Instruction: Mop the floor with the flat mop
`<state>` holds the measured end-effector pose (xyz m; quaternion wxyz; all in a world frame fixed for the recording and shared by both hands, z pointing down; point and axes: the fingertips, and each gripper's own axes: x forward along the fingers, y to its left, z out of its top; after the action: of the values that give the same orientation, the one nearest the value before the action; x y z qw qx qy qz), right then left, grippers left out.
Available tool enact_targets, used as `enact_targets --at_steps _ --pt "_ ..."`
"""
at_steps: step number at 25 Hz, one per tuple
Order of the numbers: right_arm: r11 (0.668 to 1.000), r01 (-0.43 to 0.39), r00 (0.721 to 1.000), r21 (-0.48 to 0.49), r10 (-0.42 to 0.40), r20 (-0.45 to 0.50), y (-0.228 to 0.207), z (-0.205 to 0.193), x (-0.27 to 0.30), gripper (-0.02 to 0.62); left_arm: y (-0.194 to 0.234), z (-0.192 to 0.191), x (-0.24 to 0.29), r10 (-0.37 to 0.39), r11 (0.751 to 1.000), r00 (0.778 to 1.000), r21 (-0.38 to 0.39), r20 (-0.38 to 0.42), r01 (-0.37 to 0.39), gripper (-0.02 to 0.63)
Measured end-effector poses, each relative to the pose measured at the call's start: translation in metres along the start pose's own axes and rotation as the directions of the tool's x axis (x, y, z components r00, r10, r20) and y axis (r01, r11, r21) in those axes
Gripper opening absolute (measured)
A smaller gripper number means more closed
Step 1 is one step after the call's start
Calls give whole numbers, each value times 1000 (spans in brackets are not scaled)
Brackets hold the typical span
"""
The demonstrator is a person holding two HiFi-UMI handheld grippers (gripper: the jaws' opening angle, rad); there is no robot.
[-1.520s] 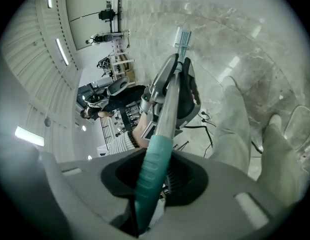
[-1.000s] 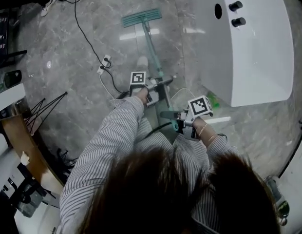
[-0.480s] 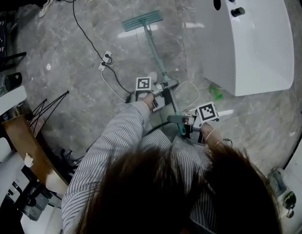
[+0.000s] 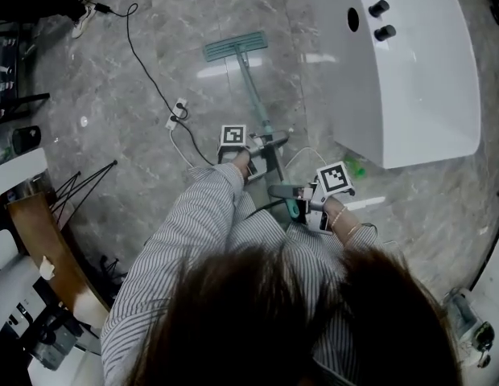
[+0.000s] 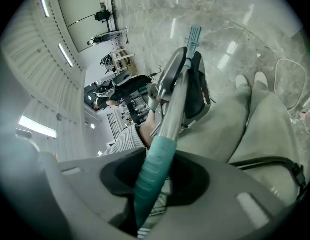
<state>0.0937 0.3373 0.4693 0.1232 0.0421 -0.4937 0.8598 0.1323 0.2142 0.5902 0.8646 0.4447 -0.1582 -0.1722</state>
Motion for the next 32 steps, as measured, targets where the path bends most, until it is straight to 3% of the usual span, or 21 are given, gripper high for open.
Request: enact_targets --at_steps 6,9,13,16,25,32 --pt "998 -61 998 9 61 35 28 38 10 121 -28 41 2 -57 998 993 -21 99 59 98" --pt "997 -71 996 7 70 57 46 73 24 121 -49 80 1 -92 995 988 -19 126 95 98" --pt "997 -77 995 -1 77 59 83 153 53 121 -87 166 3 -120 992 978 -20 168 125 98" --pt "996 -86 993 -12 86 79 101 186 66 121 -109 201 4 -129 991 975 -11 179 133 97" --pt "988 -154 977 -12 154 145 225 366 151 121 -227 392 -5 -73 997 985 10 155 72 100" --pt "982 -186 962 -25 187 201 293 468 179 124 -295 494 7 -77 997 990 36 114 73 106"
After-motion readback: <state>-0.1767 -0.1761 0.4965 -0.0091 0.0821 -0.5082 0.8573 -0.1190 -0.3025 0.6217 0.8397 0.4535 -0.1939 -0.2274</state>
